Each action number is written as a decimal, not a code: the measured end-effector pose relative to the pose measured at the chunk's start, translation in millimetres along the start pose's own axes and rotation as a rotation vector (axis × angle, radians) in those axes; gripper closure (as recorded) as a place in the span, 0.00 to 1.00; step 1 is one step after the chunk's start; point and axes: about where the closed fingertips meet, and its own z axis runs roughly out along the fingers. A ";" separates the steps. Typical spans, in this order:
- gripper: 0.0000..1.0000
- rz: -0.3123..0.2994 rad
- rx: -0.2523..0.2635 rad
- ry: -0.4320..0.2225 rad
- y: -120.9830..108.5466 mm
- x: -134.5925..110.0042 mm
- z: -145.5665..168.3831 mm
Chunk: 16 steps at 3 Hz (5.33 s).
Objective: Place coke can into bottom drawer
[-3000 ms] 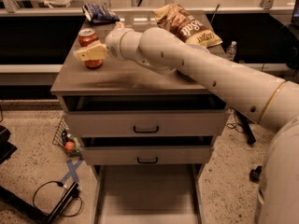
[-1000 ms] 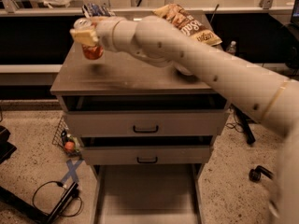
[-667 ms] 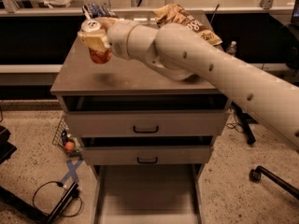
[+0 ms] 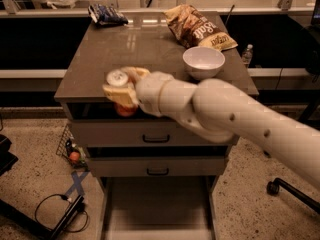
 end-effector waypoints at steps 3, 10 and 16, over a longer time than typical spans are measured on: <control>1.00 0.152 0.057 0.062 18.3 147.9 -67.0; 1.00 0.112 -0.355 0.067 76.2 420.4 -42.5; 0.84 0.114 -0.386 0.053 110.2 668.1 9.8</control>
Offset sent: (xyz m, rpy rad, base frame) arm -0.0601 -0.0813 -0.2187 0.0508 0.1909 -0.0663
